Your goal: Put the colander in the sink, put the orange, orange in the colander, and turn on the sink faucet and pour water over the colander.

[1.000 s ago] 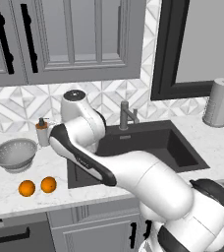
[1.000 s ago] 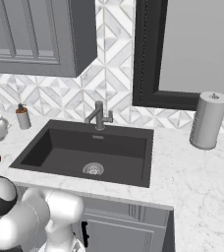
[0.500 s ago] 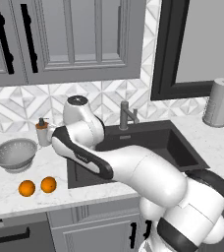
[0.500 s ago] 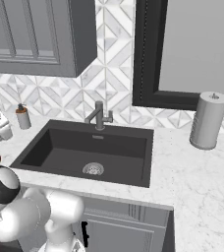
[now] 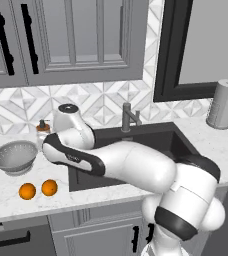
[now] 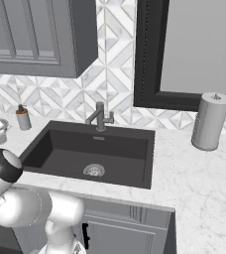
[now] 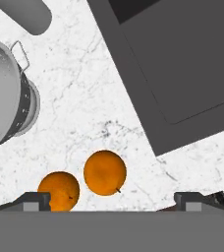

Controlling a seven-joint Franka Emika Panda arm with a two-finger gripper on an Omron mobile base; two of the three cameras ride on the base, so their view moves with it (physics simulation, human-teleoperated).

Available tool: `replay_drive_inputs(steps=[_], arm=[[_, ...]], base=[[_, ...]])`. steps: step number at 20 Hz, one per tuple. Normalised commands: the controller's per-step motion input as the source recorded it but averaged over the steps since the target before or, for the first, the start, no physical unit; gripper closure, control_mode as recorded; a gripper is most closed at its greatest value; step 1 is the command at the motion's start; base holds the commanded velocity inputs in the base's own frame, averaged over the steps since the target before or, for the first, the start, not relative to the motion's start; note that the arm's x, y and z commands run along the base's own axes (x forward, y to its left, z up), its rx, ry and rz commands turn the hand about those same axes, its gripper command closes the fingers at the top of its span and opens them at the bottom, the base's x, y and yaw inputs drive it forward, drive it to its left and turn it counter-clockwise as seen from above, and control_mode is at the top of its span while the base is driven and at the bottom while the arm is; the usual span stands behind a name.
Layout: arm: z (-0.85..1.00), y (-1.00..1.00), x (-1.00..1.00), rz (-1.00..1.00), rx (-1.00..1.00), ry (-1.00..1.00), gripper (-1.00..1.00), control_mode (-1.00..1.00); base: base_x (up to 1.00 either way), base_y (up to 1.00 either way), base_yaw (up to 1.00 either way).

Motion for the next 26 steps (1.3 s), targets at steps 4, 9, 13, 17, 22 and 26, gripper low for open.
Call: replay_drive_inputs(steps=[4, 9, 13, 17, 22, 26], arm=[[0.00, 0.37, 0.16, 0.00, 0.00, 0.00, -1.00, -1.00], [0.00, 0.32, 0.16, 0.00, 0.00, 0.00, -1.00, -1.00], [-0.08, 0.45, 0.21, 0.00, 0.00, 0.00, -1.00, -1.00], [-0.08, 0.38, 0.26, 0.00, 0.00, 0.00, -1.00, -1.00], [-0.21, 0.23, 0.23, 0.00, -0.01, 0.00, -1.00, -1.00], [-0.25, 0.09, 0.09, 0.00, -0.01, 0.00, -1.00, -1.00]], base=[[0.00, 0.00, 0.00], [0.00, 0.00, 0.00], [0.00, 0.00, 0.00], [0.00, 0.00, 0.00], [0.00, 0.00, 0.00], [0.00, 0.00, 0.00]])
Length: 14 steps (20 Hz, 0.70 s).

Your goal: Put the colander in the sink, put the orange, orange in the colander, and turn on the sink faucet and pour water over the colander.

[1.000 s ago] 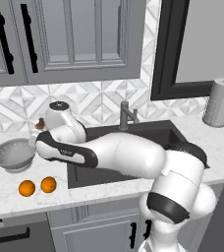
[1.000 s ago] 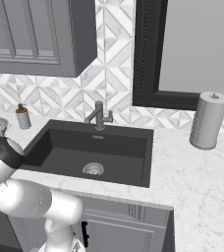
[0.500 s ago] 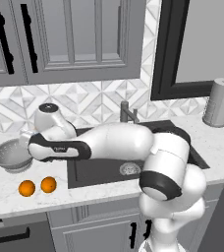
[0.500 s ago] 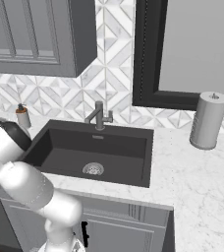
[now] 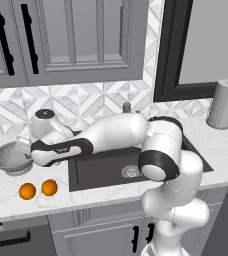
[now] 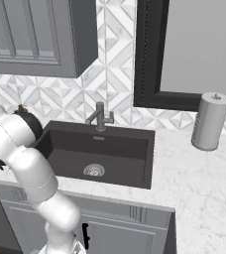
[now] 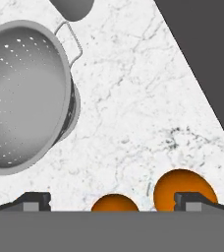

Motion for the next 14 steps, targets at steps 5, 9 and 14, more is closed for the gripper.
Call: replay_drive_inputs(steps=[5, 9, 14], arm=[[-0.17, 0.11, 0.11, 0.00, 0.00, 0.00, -1.00, -1.00], [0.00, 0.21, 0.08, 0.00, 0.00, 0.00, -1.00, -1.00], [0.00, 0.20, 0.18, 0.00, 0.00, 0.00, -1.00, -1.00]], base=[[0.00, 0.00, 0.00], [0.00, 0.00, 0.00], [0.00, 0.00, 0.00]])
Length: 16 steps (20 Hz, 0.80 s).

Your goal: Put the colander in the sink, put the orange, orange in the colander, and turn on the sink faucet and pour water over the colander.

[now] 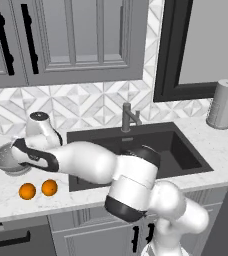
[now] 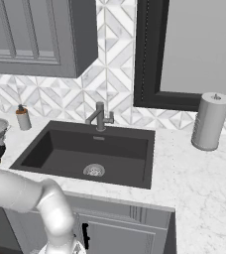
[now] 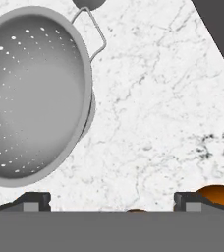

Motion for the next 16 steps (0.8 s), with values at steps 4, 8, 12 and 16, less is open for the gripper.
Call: replay_drive_inputs(steps=[4, 8, 12, 16], arm=[[-0.01, 0.07, 0.16, 0.00, 0.00, 0.00, -1.00, -1.00], [-0.13, 0.00, 0.13, 0.00, 0.00, 0.00, -1.00, -1.00], [-0.20, 0.00, 0.11, 0.00, 0.00, 0.00, -1.00, -1.00], [-0.19, 0.00, 0.12, 0.00, 0.00, 0.00, -1.00, -1.00]], base=[[0.00, 0.00, 0.00], [0.00, 0.00, 0.00], [0.00, 0.00, 0.00], [0.00, 0.00, 0.00]])
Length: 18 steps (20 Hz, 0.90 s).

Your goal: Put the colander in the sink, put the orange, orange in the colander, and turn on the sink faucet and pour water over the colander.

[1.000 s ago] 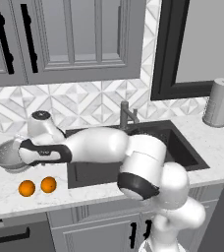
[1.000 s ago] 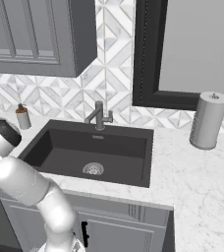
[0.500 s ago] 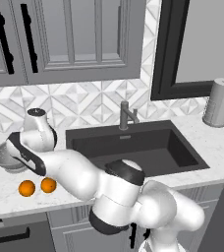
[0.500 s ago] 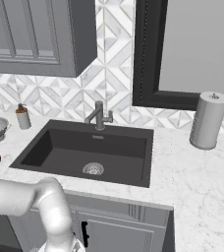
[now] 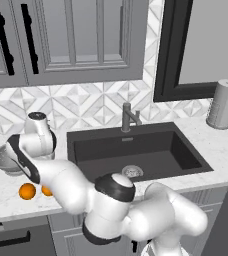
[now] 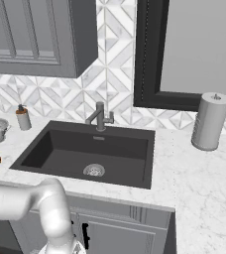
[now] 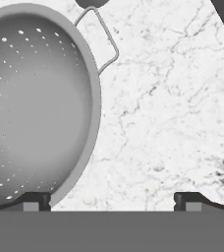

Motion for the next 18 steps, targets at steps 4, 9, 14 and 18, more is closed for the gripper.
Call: replay_drive_inputs(steps=[4, 9, 14, 18], arm=[[-0.17, 0.00, 0.24, 0.00, -0.02, 0.00, -1.00, -1.00], [-0.08, 0.09, 0.36, 0.00, -0.02, 0.00, -1.00, -1.00], [-0.07, 0.13, 0.24, 0.00, 0.00, 0.00, -1.00, -1.00], [-0.07, 0.20, 0.17, 0.00, 0.00, 0.00, -1.00, -1.00]], base=[[0.00, 0.00, 0.00], [0.00, 0.00, 0.00], [0.00, 0.00, 0.00], [0.00, 0.00, 0.00]])
